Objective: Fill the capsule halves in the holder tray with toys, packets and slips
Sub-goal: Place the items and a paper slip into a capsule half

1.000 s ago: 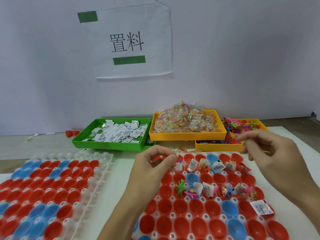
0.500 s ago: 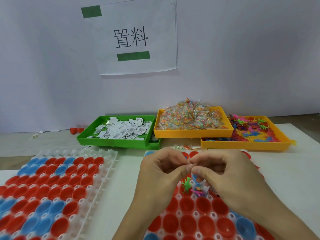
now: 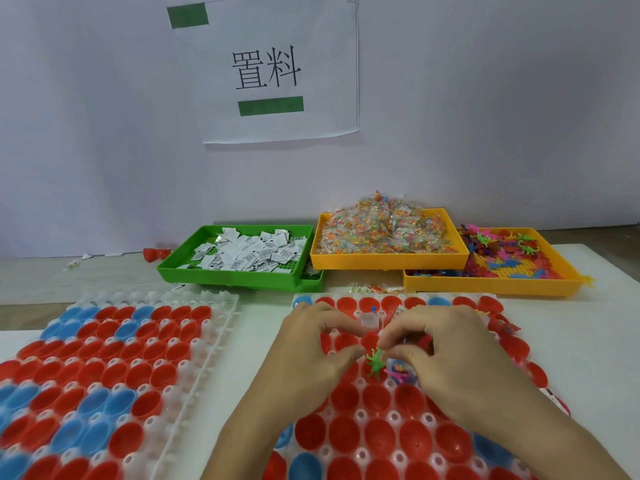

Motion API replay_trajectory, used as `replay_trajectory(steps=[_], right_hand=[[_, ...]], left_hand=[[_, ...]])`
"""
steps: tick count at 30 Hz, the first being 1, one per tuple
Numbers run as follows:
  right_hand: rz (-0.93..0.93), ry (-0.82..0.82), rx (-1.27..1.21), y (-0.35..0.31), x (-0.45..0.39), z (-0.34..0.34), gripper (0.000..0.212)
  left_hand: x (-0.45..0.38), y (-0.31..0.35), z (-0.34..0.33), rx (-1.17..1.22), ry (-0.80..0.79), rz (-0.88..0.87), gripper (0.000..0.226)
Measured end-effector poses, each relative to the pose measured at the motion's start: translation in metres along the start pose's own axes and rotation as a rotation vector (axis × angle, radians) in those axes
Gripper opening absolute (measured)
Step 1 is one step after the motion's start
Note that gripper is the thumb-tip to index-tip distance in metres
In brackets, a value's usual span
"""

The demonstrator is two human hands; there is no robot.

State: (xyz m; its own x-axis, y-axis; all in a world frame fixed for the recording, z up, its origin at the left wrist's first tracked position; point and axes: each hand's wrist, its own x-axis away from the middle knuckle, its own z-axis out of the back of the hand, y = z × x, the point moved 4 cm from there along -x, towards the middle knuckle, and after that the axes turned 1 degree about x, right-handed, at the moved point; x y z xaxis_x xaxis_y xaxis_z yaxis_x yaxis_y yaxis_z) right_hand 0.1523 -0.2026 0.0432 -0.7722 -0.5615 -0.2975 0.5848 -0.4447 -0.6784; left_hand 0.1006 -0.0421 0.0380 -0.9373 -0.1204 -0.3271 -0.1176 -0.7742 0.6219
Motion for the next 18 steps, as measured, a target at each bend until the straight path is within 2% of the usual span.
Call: replay_trajectory(steps=[3, 18], right_hand=[[0.027, -0.048, 0.065, -0.002, -0.002, -0.005, 0.03], [0.014, -0.156, 0.219, 0.002, -0.003, -0.014, 0.02]], left_hand=[[-0.001, -0.002, -0.008, -0.095, -0.048, -0.007, 0.011], [0.001, -0.008, -0.015, -0.107, -0.115, 0.035, 0.014]])
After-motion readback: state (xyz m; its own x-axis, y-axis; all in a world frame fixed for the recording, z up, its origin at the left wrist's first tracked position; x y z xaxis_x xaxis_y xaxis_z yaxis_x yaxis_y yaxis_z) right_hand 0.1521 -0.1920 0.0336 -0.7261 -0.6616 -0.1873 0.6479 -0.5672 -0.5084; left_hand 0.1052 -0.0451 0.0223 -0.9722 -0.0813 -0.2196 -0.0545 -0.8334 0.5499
